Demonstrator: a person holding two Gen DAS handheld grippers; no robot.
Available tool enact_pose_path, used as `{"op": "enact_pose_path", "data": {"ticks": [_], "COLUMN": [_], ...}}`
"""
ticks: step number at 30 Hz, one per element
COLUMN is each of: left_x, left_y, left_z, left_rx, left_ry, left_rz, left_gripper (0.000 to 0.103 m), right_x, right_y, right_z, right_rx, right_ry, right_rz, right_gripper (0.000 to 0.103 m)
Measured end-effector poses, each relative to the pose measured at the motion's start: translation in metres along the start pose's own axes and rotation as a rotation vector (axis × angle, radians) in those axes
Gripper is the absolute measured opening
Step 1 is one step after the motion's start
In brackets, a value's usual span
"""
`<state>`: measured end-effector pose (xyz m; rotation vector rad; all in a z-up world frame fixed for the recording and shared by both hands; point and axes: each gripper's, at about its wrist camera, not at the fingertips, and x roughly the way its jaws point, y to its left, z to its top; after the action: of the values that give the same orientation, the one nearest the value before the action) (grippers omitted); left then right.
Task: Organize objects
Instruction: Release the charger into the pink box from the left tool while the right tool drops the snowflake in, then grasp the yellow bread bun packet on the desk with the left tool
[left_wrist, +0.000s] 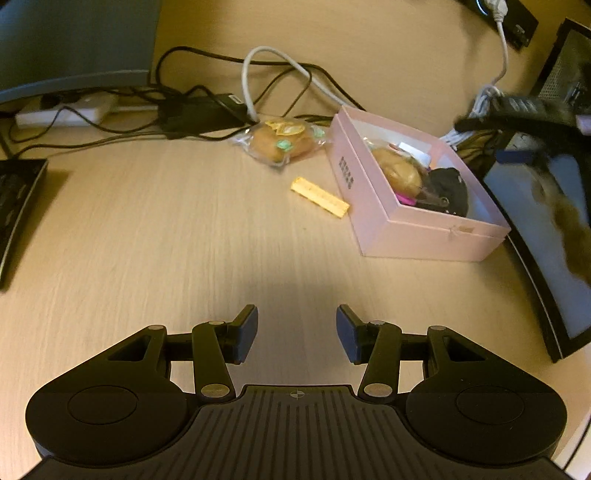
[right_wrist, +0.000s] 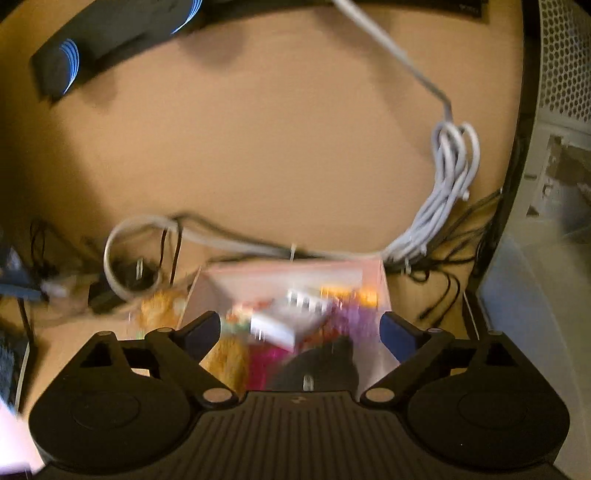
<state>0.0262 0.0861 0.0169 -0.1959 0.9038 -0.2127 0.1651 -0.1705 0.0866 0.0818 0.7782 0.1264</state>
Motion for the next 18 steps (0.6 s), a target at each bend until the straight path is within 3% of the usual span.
{"op": "enact_pose_path", "data": {"ticks": [7, 14, 18], "left_x": [0.024, 0.055, 0.091], "left_y": [-0.008, -0.016, -0.021], "left_z": [0.039, 0.107, 0.137], "left_rx": [0.154, 0.324, 0.377], "left_ry": [-0.043, -0.117, -0.086], "left_rz": [-0.027, -0.019, 0.053], "left_gripper": [0.051, 0.051, 0.052], "right_x": [-0.047, -0.063, -0.065], "right_y": [0.014, 0.011, 0.012], "right_z": [-0.063, -0.108, -0.126], "right_rx": [-0.127, -0.087, -0.079], "right_ry": [0.021, 0.095, 0.127], "right_rz": [-0.016, -0.031, -0.051], "right_gripper": [0.100, 0.101, 0.101]}}
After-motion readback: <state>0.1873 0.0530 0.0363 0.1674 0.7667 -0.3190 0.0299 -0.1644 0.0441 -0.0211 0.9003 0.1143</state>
